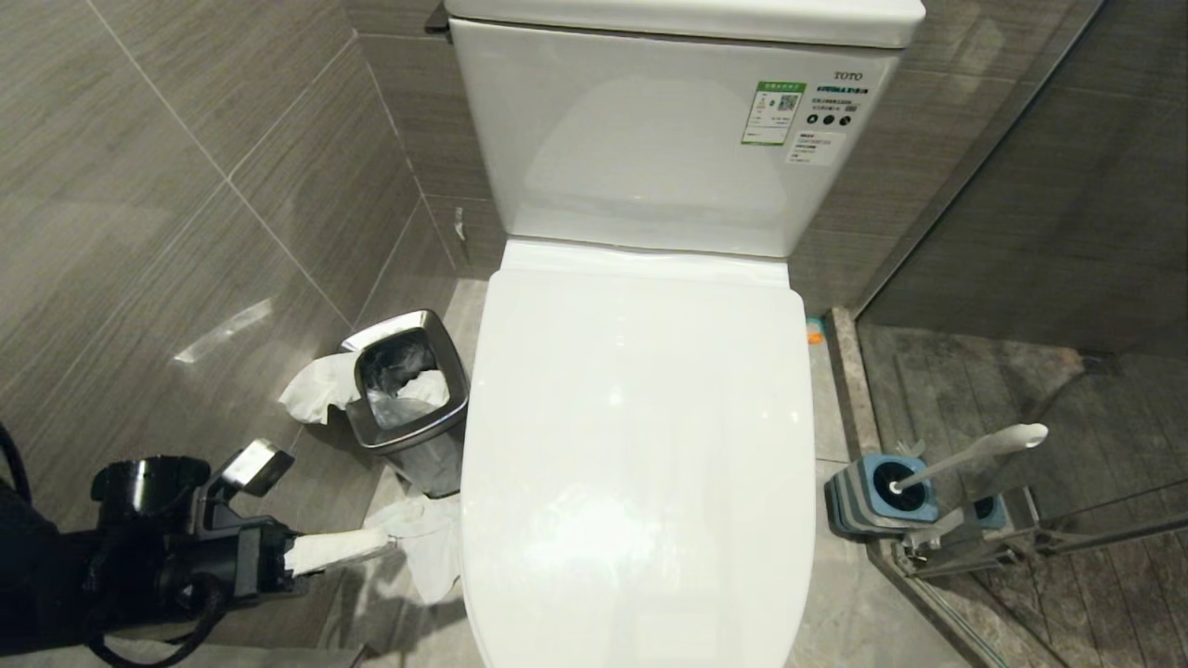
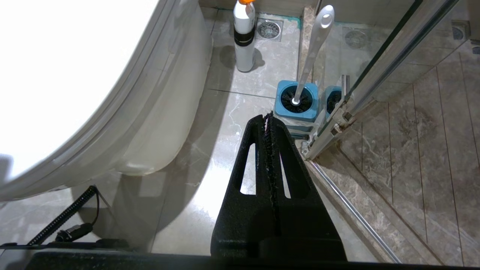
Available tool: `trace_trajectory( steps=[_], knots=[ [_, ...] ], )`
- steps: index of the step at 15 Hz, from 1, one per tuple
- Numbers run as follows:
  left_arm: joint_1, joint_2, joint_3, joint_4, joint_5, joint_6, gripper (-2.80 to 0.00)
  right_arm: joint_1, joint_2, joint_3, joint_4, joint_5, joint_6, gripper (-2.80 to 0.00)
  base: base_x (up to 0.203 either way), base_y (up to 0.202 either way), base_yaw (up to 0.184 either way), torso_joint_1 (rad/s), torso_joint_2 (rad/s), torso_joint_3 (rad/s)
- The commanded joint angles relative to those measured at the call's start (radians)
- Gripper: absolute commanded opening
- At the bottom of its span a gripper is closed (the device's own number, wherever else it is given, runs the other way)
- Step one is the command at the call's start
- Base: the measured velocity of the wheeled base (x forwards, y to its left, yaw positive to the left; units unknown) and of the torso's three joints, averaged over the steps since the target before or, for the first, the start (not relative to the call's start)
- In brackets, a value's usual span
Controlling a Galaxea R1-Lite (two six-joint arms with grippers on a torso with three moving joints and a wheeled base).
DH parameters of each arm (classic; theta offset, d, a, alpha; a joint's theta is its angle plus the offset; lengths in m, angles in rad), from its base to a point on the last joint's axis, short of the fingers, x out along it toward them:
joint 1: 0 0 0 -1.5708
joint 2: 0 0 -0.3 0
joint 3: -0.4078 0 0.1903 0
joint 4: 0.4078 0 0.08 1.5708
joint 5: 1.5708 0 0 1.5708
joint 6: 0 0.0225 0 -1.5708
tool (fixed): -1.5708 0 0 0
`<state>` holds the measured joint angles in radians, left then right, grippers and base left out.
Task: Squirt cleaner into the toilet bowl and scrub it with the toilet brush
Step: Use the left hand to lift the toilet lid slightly
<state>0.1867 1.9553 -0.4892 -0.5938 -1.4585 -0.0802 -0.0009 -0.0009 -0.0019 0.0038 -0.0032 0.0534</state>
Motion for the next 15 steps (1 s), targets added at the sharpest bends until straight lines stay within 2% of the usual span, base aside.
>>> trace_trajectory(
  steps=[1, 6, 15],
  knots=[
    [-0.024, 0.065, 0.007, -0.069, -0.007, -0.004, 0.0, 0.001, 0.001, 0.0, 0.001, 0.0, 0.0, -2.8, 0.0, 0.0, 0.0, 0.0, 0.0, 0.0],
    [-0.061, 0.065, 0.045, -0.089, -0.013, -0.009, 0.0, -0.001, 0.001, 0.0, -0.001, 0.0, 0.0, -2.8, 0.0, 0.0, 0.0, 0.0, 0.0, 0.0],
    [-0.135, 0.064, 0.046, -0.094, 0.001, -0.001, 0.0, 0.0, 0.001, 0.0, 0.001, 0.0, 0.0, -2.8, 0.0, 0.0, 0.0, 0.0, 0.0, 0.0]
  ],
)
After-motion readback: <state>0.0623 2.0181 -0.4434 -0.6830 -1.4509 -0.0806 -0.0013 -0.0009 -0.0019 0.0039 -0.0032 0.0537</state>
